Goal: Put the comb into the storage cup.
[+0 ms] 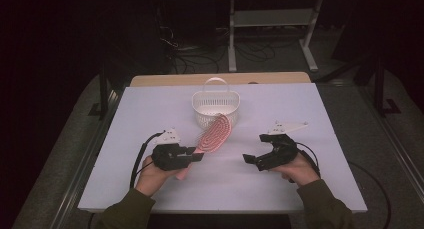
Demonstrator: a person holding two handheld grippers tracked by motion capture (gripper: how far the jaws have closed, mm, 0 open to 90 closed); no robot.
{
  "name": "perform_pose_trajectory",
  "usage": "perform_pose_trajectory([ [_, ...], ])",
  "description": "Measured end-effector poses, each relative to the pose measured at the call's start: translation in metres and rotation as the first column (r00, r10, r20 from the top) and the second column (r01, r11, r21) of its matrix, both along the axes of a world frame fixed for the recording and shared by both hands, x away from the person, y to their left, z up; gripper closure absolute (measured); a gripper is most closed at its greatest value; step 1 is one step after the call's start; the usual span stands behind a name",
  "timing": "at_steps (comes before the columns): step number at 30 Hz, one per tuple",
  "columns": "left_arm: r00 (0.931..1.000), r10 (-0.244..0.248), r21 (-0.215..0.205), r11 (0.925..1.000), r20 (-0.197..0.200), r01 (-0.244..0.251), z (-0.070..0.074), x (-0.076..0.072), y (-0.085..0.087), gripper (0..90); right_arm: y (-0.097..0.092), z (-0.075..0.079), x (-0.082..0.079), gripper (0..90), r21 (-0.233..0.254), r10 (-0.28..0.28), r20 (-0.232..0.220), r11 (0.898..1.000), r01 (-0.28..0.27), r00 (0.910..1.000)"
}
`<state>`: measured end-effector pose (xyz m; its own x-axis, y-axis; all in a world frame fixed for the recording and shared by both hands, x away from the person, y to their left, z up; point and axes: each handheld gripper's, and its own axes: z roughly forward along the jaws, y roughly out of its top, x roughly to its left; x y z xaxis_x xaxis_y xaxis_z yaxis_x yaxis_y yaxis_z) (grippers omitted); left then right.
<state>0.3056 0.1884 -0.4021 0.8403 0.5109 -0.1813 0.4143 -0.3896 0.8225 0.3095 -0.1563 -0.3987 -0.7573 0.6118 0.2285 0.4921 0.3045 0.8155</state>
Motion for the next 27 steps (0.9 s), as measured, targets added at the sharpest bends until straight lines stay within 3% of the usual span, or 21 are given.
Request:
perform_pose_trajectory([
  [14, 0.9998, 0.000, 0.007, 1.0000, 0.020, 0.000, -0.003, 0.006, 0.001, 70.5, 0.011, 0.015, 0.009, 0.4, 0.060, 0.007, 0.018, 0.998, -0.008, 0.9998],
  [27, 0.9992, 0.001, 0.015, 0.9999, 0.041, -0.002, -0.004, 0.000, -0.009, 70.5, 0.024, 0.026, 0.015, 0.3, 0.098, 0.015, 0.036, 0.995, -0.019, 0.9992],
])
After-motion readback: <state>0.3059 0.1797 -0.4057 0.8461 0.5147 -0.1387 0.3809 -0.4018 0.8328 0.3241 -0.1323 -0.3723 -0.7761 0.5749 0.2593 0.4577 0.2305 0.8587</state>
